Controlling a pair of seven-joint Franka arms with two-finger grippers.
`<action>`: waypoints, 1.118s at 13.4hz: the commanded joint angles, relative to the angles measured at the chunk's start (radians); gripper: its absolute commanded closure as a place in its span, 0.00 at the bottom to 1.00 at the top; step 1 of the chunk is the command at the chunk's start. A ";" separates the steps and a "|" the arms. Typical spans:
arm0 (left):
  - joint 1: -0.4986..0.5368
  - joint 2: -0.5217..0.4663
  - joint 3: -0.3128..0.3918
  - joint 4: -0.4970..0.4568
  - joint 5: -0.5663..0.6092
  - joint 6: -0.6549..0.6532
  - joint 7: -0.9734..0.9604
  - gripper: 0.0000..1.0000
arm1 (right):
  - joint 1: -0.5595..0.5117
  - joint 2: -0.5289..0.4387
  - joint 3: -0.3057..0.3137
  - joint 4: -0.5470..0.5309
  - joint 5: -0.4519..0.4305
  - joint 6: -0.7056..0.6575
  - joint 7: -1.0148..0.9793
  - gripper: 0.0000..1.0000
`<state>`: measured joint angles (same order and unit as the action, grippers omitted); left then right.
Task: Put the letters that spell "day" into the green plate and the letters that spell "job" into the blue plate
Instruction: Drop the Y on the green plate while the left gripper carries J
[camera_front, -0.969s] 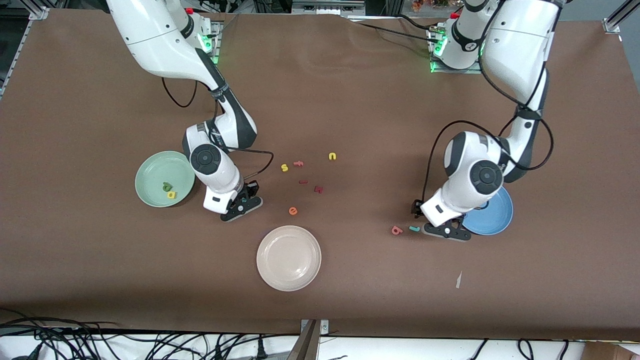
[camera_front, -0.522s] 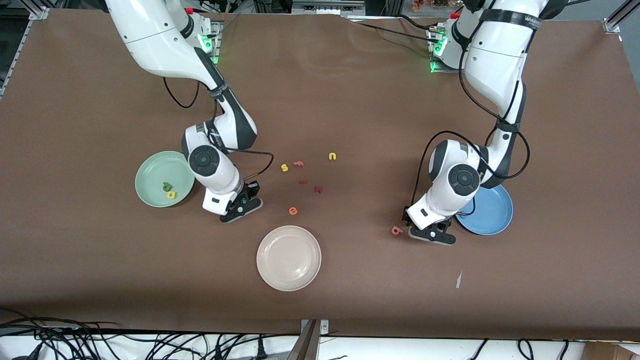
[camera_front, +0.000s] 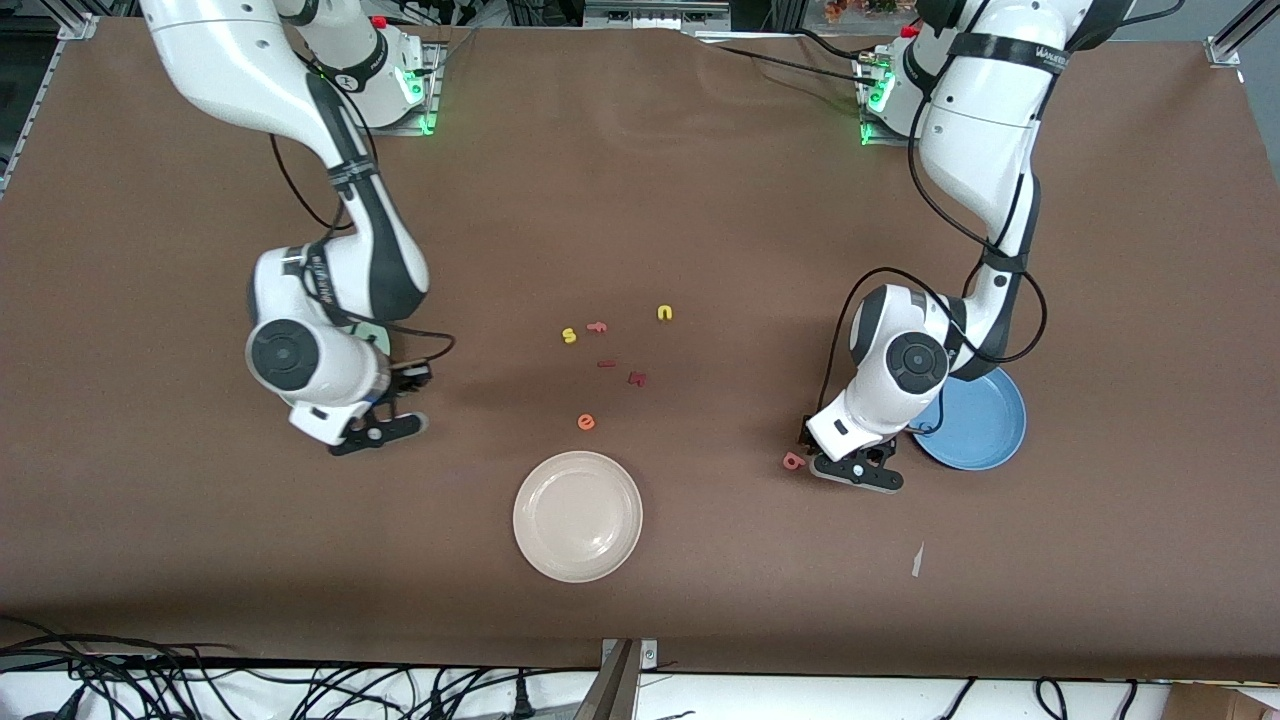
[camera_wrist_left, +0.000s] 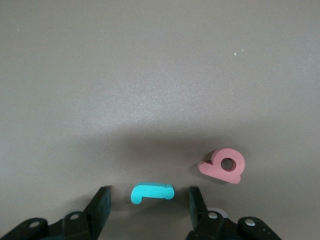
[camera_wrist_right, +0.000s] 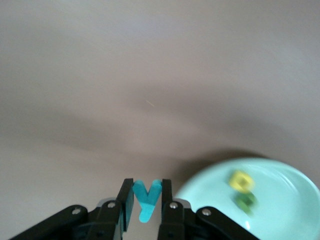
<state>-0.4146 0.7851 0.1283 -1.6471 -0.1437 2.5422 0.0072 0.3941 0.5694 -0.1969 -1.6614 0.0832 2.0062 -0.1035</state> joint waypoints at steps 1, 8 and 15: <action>-0.021 0.019 0.020 0.026 -0.020 0.004 0.004 0.31 | 0.005 -0.080 -0.058 -0.118 0.015 -0.037 -0.019 0.98; -0.021 0.020 0.031 0.024 -0.019 0.004 0.017 0.75 | 0.003 -0.118 -0.116 -0.305 0.015 0.151 -0.030 0.01; -0.019 -0.003 0.060 0.026 -0.017 -0.005 0.054 0.83 | 0.006 -0.132 -0.116 -0.042 0.021 -0.191 -0.013 0.00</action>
<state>-0.4226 0.7851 0.1578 -1.6370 -0.1437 2.5448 0.0209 0.3954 0.4360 -0.3120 -1.7802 0.0863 1.9048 -0.1163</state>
